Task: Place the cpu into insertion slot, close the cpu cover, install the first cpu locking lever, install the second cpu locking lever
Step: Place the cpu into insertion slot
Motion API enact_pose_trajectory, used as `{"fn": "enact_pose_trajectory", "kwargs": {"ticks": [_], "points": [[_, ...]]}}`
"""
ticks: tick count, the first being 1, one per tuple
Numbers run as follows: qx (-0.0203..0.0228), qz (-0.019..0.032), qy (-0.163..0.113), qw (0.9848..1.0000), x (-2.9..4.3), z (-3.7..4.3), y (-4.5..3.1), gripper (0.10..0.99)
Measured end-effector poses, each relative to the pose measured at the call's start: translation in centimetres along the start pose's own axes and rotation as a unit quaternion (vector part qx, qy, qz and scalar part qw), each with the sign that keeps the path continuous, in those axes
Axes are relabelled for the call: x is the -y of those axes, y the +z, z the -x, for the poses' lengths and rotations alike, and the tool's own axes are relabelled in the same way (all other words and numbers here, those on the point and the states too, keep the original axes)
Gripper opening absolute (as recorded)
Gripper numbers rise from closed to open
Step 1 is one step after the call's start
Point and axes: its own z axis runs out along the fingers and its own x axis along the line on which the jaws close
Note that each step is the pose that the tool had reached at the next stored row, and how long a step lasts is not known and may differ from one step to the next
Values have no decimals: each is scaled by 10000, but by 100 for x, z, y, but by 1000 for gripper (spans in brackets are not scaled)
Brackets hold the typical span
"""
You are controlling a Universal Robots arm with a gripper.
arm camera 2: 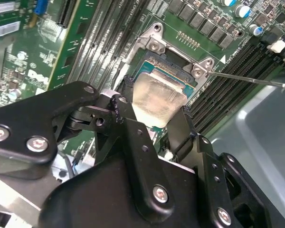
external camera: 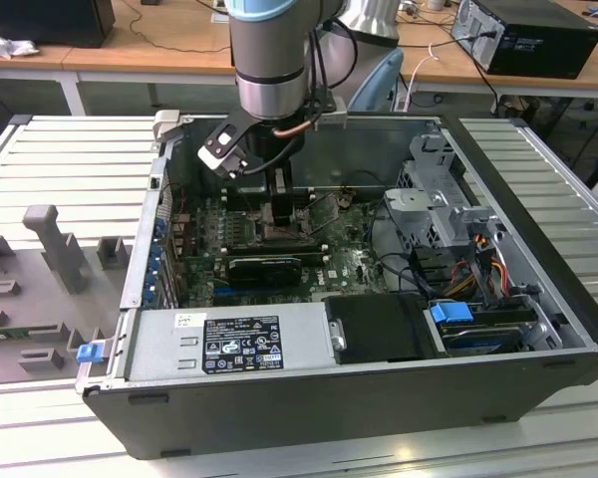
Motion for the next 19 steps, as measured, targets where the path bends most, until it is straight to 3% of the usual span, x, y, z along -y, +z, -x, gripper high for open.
{"fn": "enact_pose_trajectory", "kwargs": {"ticks": [3, 19], "points": [[0, 0, -1, 10000, 6, -5, 67, 529], [9, -20, 81, 10000, -21, -15, 238, 529]]}}
